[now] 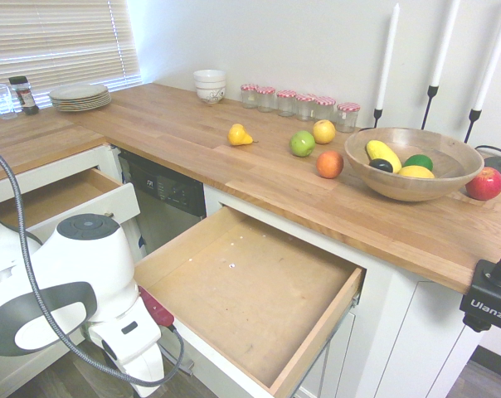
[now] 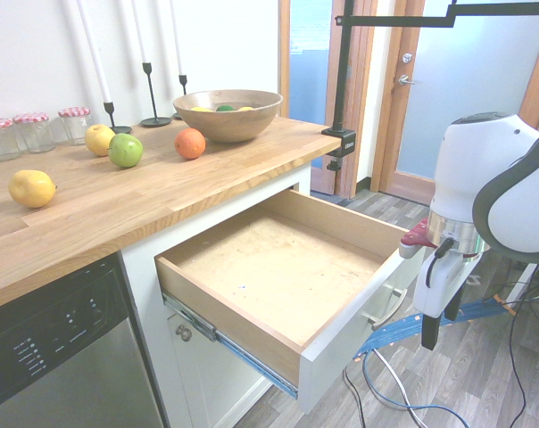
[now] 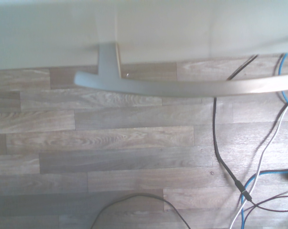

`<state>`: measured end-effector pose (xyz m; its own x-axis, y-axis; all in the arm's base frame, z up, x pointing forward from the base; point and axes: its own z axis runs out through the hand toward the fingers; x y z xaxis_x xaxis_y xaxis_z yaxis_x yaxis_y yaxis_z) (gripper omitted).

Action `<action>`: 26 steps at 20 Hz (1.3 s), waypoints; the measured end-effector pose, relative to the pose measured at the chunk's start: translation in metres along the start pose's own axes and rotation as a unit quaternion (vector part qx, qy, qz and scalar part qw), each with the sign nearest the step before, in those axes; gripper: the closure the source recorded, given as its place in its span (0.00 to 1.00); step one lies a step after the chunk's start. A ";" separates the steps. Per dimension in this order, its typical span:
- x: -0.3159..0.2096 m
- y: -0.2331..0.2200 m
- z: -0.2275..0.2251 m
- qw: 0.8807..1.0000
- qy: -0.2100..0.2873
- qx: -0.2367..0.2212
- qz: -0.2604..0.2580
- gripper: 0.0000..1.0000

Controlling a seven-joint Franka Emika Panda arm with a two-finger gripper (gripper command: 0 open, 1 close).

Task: Close the drawer

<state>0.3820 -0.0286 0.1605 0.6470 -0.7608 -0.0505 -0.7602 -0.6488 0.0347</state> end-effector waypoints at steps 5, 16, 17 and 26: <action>0.006 -0.004 0.008 1.000 -0.002 -0.001 -0.006 0.00; 0.016 -0.006 0.036 0.999 0.027 0.016 -0.031 1.00; 0.016 -0.007 0.036 0.999 0.027 0.017 -0.031 1.00; 0.015 -0.011 0.036 0.999 0.029 0.017 -0.034 1.00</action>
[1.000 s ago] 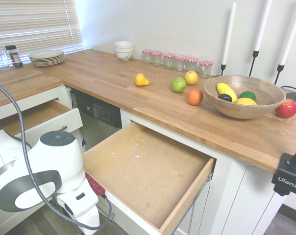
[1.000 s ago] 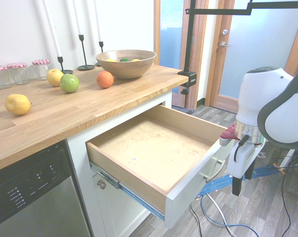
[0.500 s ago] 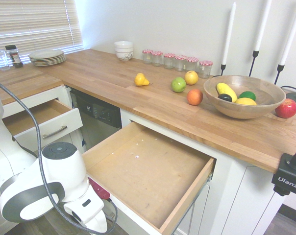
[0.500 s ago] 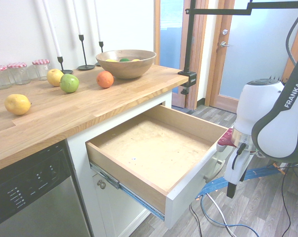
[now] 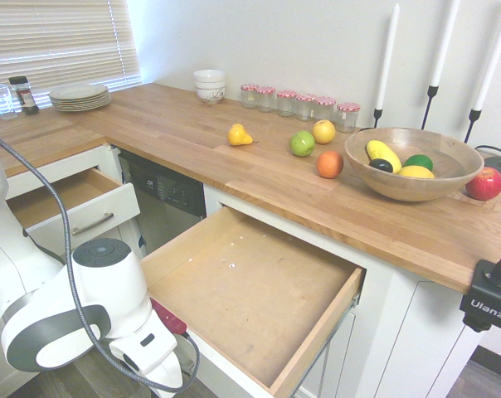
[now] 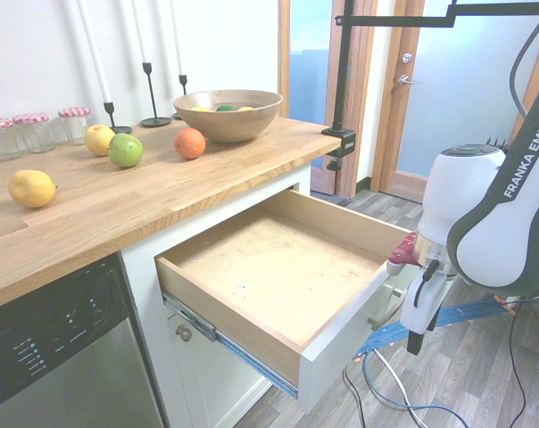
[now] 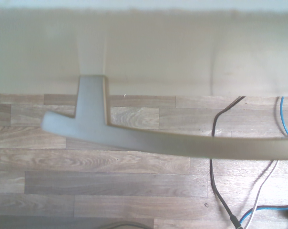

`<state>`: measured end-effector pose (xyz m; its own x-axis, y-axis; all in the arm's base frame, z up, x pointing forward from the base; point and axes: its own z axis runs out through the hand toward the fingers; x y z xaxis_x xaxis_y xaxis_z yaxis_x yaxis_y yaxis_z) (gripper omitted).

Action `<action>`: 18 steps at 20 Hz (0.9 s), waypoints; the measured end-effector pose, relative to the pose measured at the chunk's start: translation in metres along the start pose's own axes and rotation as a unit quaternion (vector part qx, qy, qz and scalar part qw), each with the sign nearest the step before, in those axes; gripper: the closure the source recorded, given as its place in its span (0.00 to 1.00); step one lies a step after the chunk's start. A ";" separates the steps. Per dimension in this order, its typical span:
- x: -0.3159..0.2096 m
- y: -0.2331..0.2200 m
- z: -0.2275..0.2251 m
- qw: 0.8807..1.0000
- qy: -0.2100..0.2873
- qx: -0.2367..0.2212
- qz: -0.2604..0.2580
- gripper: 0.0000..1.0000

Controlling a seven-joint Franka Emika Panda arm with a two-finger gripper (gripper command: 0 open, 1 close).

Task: Close the drawer

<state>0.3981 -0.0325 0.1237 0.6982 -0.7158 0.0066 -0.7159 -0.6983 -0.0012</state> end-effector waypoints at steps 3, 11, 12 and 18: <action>0.000 0.000 0.000 1.000 0.000 0.000 0.000 1.00; 0.002 -0.001 -0.001 1.000 0.002 0.001 0.002 1.00; 0.002 -0.001 -0.001 1.000 0.002 0.002 0.002 1.00; 0.003 -0.001 -0.001 1.000 0.002 0.002 0.001 1.00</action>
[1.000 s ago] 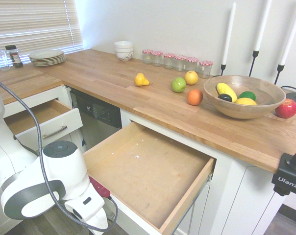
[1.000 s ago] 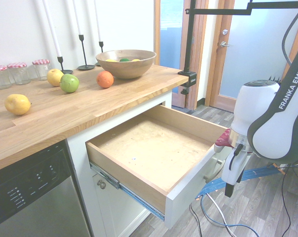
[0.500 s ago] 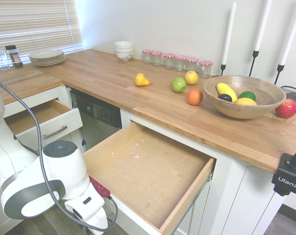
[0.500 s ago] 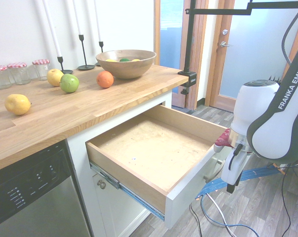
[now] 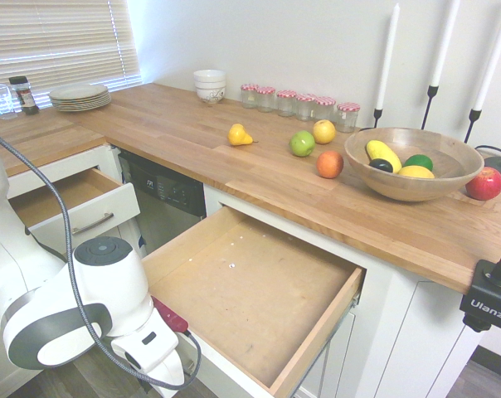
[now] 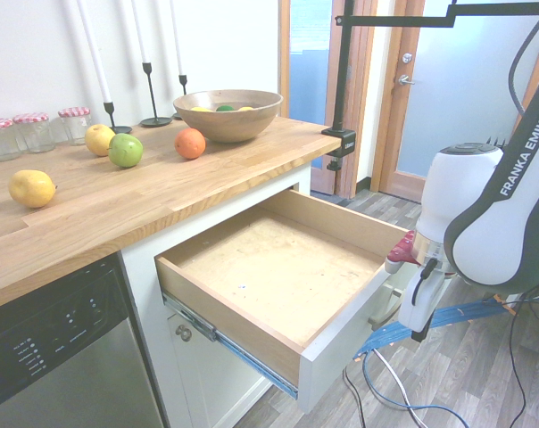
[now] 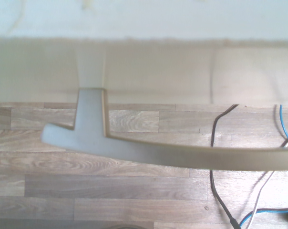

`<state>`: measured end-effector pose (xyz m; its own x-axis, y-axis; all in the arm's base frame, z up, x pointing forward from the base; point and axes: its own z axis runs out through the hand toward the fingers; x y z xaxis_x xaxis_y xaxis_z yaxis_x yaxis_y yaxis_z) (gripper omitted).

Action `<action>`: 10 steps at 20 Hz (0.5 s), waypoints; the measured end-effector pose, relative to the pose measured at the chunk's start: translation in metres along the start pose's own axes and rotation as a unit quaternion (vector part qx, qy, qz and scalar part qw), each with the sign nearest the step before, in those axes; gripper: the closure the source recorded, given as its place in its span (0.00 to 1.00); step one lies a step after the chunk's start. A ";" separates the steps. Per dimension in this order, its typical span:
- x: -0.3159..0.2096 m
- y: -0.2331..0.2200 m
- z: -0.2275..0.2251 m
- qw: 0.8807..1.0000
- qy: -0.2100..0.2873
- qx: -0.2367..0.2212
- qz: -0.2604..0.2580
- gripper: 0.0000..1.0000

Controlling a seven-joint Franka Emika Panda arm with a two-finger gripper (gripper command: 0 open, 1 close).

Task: Close the drawer

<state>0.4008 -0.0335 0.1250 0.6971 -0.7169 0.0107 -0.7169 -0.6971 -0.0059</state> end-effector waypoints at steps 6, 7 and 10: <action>0.001 -0.001 -0.001 1.000 0.001 0.001 0.001 1.00; 0.003 -0.002 -0.001 1.000 0.002 0.002 0.002 1.00; 0.008 -0.008 -0.005 1.000 0.004 0.005 0.001 1.00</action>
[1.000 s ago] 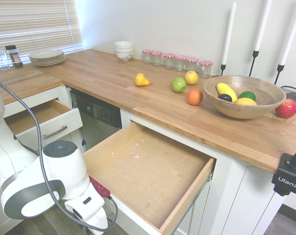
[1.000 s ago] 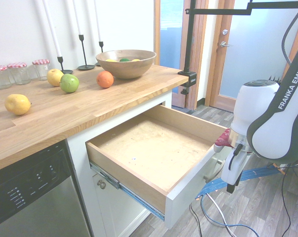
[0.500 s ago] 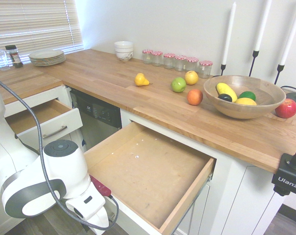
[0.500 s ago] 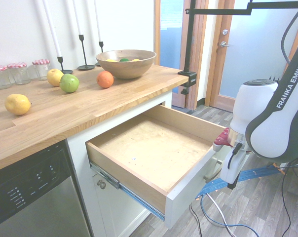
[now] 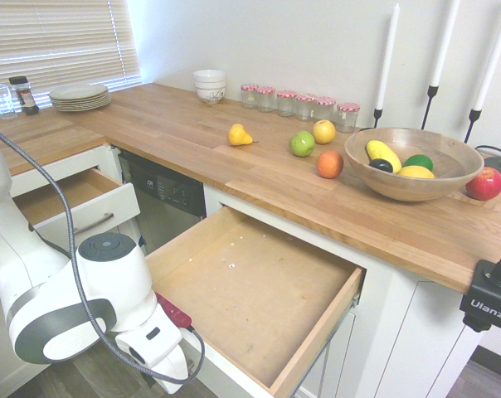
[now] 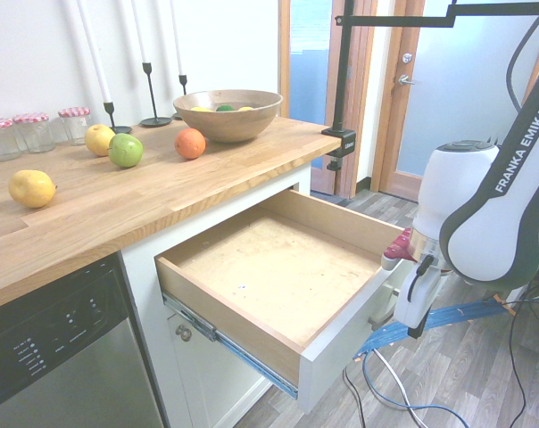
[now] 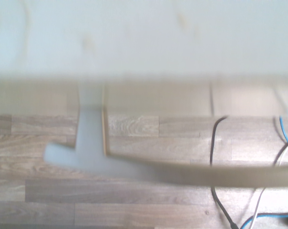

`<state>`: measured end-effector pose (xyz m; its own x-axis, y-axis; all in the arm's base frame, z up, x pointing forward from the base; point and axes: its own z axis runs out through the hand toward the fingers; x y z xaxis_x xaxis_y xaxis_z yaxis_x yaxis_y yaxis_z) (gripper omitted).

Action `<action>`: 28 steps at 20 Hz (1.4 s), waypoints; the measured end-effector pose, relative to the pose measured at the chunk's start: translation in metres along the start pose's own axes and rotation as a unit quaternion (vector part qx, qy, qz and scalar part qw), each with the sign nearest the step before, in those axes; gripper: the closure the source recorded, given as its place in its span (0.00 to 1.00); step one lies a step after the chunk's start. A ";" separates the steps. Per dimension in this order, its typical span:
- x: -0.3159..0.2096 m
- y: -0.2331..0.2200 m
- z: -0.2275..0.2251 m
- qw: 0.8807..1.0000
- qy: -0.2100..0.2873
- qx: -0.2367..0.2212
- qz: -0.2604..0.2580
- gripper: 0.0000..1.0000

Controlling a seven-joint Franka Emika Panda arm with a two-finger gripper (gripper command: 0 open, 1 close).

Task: Close the drawer

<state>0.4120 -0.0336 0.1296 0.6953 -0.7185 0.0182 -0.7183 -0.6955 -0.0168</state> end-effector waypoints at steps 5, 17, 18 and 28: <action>0.012 -0.016 -0.008 1.000 0.000 0.004 -0.003 1.00; 0.043 -0.044 -0.017 1.000 -0.005 -0.001 -0.001 1.00; 0.046 -0.047 -0.017 1.000 -0.004 -0.001 0.000 1.00; 0.077 -0.071 -0.020 1.000 -0.005 -0.008 0.003 1.00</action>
<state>0.5164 -0.0391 0.1524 0.6906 -0.7231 0.0082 -0.7232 -0.6907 -0.0010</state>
